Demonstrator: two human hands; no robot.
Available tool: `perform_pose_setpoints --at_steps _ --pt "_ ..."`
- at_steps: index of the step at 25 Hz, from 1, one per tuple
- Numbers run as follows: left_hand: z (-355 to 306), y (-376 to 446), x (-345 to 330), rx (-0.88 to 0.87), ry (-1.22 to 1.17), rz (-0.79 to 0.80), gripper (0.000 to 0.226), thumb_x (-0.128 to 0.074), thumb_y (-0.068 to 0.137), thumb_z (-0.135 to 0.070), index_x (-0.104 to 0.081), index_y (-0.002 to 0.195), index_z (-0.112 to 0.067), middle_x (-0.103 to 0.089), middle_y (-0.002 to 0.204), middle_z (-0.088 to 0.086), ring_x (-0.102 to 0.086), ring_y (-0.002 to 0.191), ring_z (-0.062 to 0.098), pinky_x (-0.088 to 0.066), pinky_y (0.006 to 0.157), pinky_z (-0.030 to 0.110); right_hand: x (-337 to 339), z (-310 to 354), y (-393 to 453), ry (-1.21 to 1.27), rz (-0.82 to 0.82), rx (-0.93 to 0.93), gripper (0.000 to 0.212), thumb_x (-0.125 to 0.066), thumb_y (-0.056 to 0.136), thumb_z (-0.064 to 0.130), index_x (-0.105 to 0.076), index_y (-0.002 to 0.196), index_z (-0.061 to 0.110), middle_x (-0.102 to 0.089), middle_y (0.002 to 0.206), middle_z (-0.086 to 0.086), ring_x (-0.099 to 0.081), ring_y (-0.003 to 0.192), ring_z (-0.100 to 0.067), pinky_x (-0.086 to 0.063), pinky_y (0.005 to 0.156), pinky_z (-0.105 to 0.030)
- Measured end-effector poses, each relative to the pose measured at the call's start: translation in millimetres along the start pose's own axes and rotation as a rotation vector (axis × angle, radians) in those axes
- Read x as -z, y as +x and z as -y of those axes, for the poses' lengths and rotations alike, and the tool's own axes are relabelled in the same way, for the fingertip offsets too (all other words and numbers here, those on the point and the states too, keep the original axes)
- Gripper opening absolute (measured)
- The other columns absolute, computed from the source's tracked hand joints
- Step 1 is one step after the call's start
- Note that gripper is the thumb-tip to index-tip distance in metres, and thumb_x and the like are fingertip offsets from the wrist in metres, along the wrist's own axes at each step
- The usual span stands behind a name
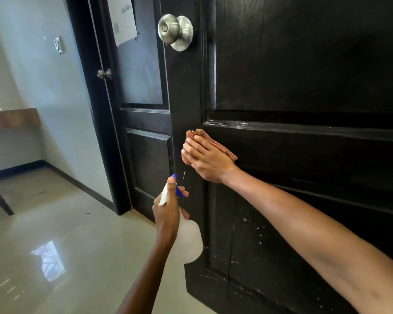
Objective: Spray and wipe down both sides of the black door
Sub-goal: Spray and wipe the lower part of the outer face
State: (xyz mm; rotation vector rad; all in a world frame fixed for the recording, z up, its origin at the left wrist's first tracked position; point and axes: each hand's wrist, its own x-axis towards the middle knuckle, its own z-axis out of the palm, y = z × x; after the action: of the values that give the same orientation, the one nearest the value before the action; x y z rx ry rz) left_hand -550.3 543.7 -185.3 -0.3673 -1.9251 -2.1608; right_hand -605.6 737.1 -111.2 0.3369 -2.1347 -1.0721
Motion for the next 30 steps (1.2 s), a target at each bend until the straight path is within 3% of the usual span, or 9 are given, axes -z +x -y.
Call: perform_pose_setpoints --at_steps 4,9,12,16,18,21,25,28,30 --pt "7 11 3 0.028 -0.002 0.003 0.059 -0.043 0.090 -0.067 -0.071 0.093 -0.015 -0.074 0.089 0.005 -0.066 0.055 0.025 -0.055 0.050 0.035 4 -3 -6 0.035 -0.076 -0.185 0.059 -0.033 0.109 0.028 -0.023 0.162 0.005 -0.016 0.170 -0.020 -0.012 0.158 -0.037 -0.005 0.129 -0.050" --pt "16 17 12 0.026 -0.005 -0.024 0.055 -0.043 0.088 -0.064 -0.070 0.089 -0.016 -0.074 0.083 0.003 -0.066 0.055 0.012 -0.054 0.047 0.021 -3 17 40 0.040 -0.053 -0.263 0.061 -0.026 0.111 0.032 -0.011 0.164 0.005 -0.006 0.171 -0.019 -0.004 0.158 -0.038 -0.001 0.130 -0.050" --pt "28 13 17 0.025 0.008 -0.058 0.052 -0.042 0.090 -0.062 -0.069 0.088 -0.018 -0.073 0.083 0.002 -0.069 0.062 0.013 -0.052 0.047 0.016 -26 57 39 0.012 0.072 -0.133 0.062 -0.025 0.110 0.032 -0.007 0.164 0.005 0.000 0.171 -0.021 0.002 0.158 -0.040 0.007 0.127 -0.053" --pt "43 -2 28 0.044 0.074 -0.093 0.042 -0.040 0.092 -0.058 -0.066 0.085 -0.025 -0.069 0.077 -0.004 -0.065 0.062 -0.002 -0.046 0.049 0.008 -50 131 -22 -0.065 0.362 0.240 0.063 -0.023 0.110 0.033 0.000 0.165 0.011 0.013 0.171 -0.016 0.016 0.157 -0.038 0.021 0.121 -0.055" --pt "53 -8 33 0.068 0.098 -0.084 0.044 -0.040 0.087 -0.064 -0.065 0.083 -0.029 -0.071 0.080 -0.004 -0.069 0.069 0.005 -0.048 0.052 0.008 -51 144 -54 -0.047 0.413 0.311 0.063 -0.019 0.111 0.034 0.005 0.164 0.013 0.020 0.170 -0.012 0.022 0.155 -0.033 0.027 0.117 -0.051" --pt "61 -14 33 0.098 0.102 -0.069 0.045 -0.041 0.087 -0.066 -0.066 0.083 -0.029 -0.072 0.082 -0.003 -0.070 0.072 0.012 -0.051 0.055 0.015 -42 117 -59 -0.034 0.309 0.188 0.062 -0.016 0.111 0.034 0.005 0.164 0.012 0.020 0.169 -0.012 0.021 0.156 -0.032 0.029 0.117 -0.051" --pt "45 -24 22 0.102 0.070 -0.067 0.033 -0.044 0.099 -0.048 -0.063 0.081 -0.028 -0.067 0.080 -0.004 -0.064 0.059 0.006 -0.042 0.042 0.005 -7 40 -7 -0.024 0.105 -0.150 0.063 -0.025 0.108 0.030 -0.007 0.165 0.010 0.002 0.172 -0.015 0.007 0.158 -0.036 0.032 0.115 -0.053" --pt "37 -25 18 0.078 0.076 -0.058 0.030 -0.046 0.102 -0.040 -0.061 0.080 -0.028 -0.064 0.078 -0.003 -0.062 0.058 -0.004 -0.041 0.041 0.004 -2 32 3 -0.028 0.070 -0.219 0.063 -0.024 0.108 0.030 -0.004 0.164 0.007 0.004 0.171 -0.018 0.007 0.158 -0.038 0.027 0.118 -0.054" --pt "38 -27 18 0.070 0.075 -0.054 0.030 -0.046 0.101 -0.042 -0.062 0.082 -0.027 -0.066 0.079 -0.001 -0.062 0.058 -0.007 -0.041 0.041 0.004 -14 56 -4 -0.029 0.073 -0.146 0.063 -0.024 0.108 0.026 -0.003 0.163 0.003 0.004 0.170 -0.022 0.006 0.157 -0.040 0.022 0.122 -0.054"
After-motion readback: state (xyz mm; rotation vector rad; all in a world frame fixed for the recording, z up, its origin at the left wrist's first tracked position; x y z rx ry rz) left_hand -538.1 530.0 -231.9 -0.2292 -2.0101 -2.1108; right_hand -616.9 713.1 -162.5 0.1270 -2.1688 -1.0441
